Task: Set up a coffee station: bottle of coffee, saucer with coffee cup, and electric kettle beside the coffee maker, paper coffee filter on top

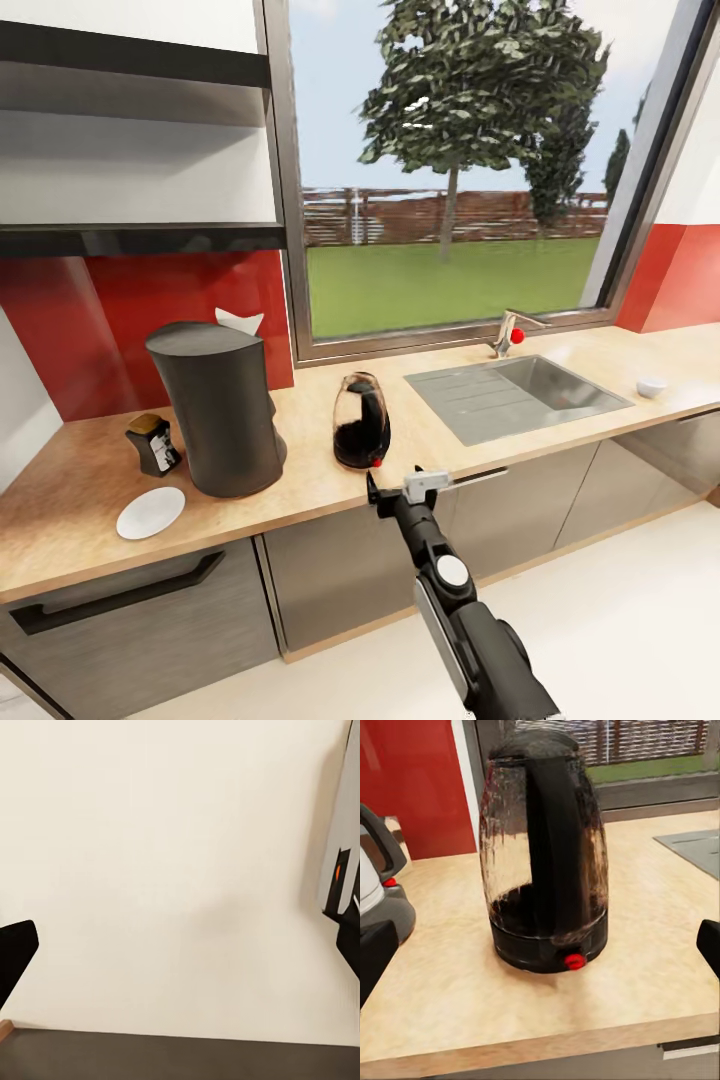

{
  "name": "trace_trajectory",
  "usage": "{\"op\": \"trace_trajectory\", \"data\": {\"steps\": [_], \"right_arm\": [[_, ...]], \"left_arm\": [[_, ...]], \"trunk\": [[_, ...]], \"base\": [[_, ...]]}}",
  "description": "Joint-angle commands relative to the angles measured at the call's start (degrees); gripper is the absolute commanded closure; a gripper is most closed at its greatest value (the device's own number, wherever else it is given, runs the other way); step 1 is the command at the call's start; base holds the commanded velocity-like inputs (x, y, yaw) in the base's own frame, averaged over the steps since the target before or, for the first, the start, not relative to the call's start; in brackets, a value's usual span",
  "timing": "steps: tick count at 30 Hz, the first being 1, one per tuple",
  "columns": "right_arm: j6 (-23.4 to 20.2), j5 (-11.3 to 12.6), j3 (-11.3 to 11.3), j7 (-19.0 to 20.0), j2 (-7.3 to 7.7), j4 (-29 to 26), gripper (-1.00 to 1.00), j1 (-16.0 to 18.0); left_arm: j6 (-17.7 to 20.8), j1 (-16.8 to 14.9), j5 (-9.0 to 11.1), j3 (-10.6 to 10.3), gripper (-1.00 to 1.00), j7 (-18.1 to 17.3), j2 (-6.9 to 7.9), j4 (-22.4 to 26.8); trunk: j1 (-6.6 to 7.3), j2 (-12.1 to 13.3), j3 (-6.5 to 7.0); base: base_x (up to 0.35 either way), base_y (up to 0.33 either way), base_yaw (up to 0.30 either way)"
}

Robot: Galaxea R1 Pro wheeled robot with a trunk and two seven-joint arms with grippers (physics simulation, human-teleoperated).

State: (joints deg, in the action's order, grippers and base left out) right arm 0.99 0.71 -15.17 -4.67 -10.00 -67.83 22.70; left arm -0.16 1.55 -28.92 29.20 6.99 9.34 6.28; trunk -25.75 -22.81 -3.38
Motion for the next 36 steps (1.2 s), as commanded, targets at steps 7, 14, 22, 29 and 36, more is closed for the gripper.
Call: {"op": "trace_trajectory", "data": {"steps": [7,14,22,29,36], "right_arm": [[-0.62,0.08,-0.28,-0.11,0.00,-0.61,-1.00,1.11],[-0.71,0.15,-0.43,-0.16,0.00,-0.68,-1.00,1.20],[-0.64,0.17,-0.47,-0.17,0.00,-0.65,-1.00,1.21],[-0.58,0.14,-0.40,-0.17,0.00,-0.50,-1.00,1.21],[-0.60,0.17,-0.43,-0.13,0.00,-0.37,-1.00,1.23]], "left_arm": [[0.23,0.73,-0.54,0.42,-1.00,0.01,-0.15,0.05],[0.41,1.82,-0.53,0.50,-1.00,0.00,-0.14,0.11],[0.71,1.96,-0.53,0.51,-1.00,-0.15,-0.20,0.07],[2.03,1.97,-0.53,0.51,-1.00,-0.14,-0.12,-0.75],[1.38,2.14,-0.18,0.51,-1.00,-0.64,-0.47,-0.20]], "trunk": [[-0.03,-0.11,-0.11],[-0.03,-0.11,-0.11],[-0.03,-0.11,-0.11],[-0.03,-0.11,-0.11],[-0.03,-0.11,-0.11]], "base": [[0.000,0.000,0.000],[0.000,0.000,0.000],[0.000,0.000,0.000],[0.016,0.000,0.000],[0.077,0.000,0.000]]}}
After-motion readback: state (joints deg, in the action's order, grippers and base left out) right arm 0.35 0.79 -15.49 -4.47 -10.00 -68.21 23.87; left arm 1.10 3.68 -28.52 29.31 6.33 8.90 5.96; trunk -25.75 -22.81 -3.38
